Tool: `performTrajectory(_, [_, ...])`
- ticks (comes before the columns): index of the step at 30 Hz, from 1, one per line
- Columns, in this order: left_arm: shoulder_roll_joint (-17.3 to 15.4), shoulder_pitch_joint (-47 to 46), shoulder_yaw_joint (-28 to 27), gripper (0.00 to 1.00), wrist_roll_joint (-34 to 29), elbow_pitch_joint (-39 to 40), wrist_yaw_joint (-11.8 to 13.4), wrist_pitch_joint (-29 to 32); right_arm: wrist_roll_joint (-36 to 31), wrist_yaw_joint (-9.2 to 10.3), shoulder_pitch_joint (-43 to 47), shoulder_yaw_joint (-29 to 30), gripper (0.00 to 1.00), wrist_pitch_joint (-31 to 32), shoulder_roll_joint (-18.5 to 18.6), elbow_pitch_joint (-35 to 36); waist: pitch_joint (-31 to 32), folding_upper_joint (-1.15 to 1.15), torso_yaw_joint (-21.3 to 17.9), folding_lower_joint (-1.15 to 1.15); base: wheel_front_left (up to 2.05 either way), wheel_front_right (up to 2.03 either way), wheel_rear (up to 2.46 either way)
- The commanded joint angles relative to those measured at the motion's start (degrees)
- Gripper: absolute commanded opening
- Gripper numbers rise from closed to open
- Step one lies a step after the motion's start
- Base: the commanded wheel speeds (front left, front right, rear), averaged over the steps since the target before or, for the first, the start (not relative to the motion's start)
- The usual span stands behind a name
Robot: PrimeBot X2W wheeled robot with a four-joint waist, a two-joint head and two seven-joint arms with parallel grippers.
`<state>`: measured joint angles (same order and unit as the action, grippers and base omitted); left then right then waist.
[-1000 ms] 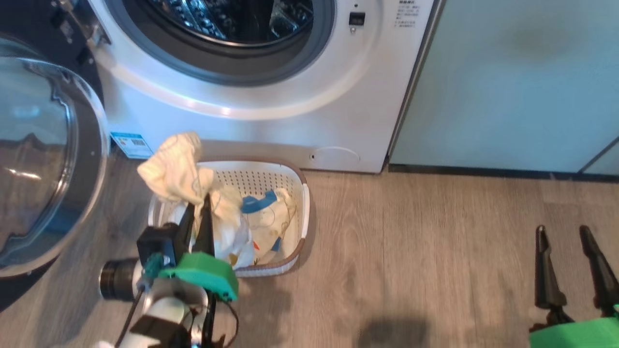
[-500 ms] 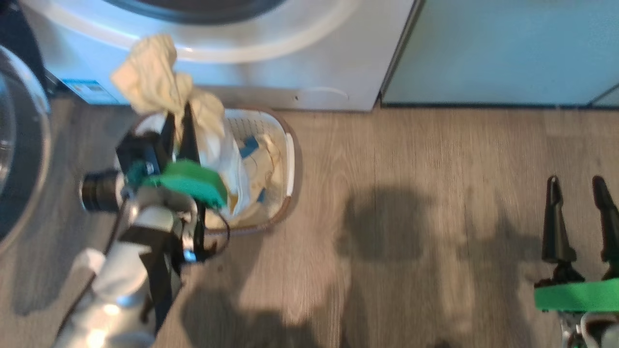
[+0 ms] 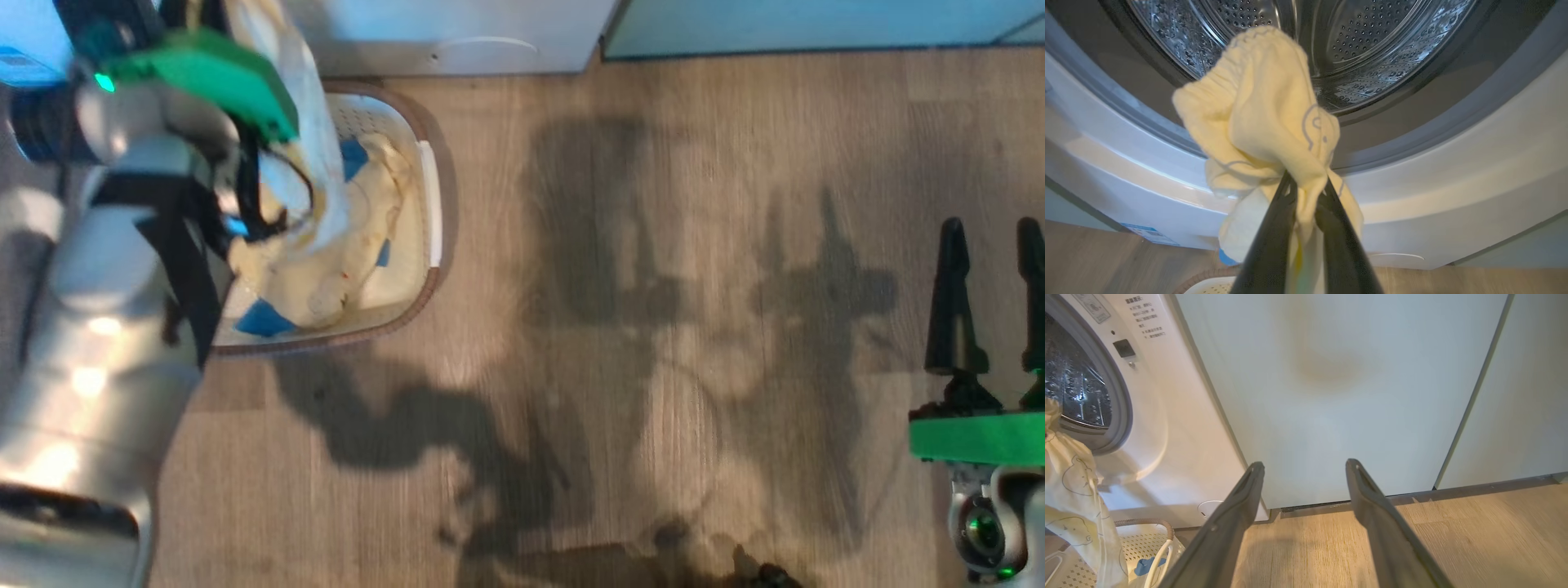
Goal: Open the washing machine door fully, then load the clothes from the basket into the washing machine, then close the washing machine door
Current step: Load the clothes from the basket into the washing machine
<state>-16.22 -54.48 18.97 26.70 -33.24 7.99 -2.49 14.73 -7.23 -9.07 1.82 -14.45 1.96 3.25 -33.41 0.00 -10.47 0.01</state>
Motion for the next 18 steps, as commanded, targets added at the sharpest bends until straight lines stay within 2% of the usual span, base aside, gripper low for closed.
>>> performTrajectory(1, [-3.0, -2.4, -1.7, 0.0, 0.0, 1.5, -0.3, 0.3, 0.4, -0.25, -0.3, -1.0, 1.0, -0.5, 0.9, 1.7, -1.4, 0.0, -1.1, -0.01, 0.0, 0.0, 0.0])
performTrajectory(9, [-6.3, -14.8, -0.4, 0.0, -0.7, -1.5, -3.3, 8.4, 2.7, -0.25, -2.2, -1.8, 1.0, -0.5, 0.9, 1.5, -4.8, 0.0, -2.8, -0.01, 0.0, 0.0, 0.0])
performTrajectory(18, [-10.3, -25.9, 0.8, 0.0, -2.8, -3.6, -4.2, 15.3, 5.3, -0.25, -3.9, -3.7, 1.0, -0.5, 0.9, 1.0, -8.4, 0.0, -5.3, -0.01, 0.0, 0.0, 0.0])
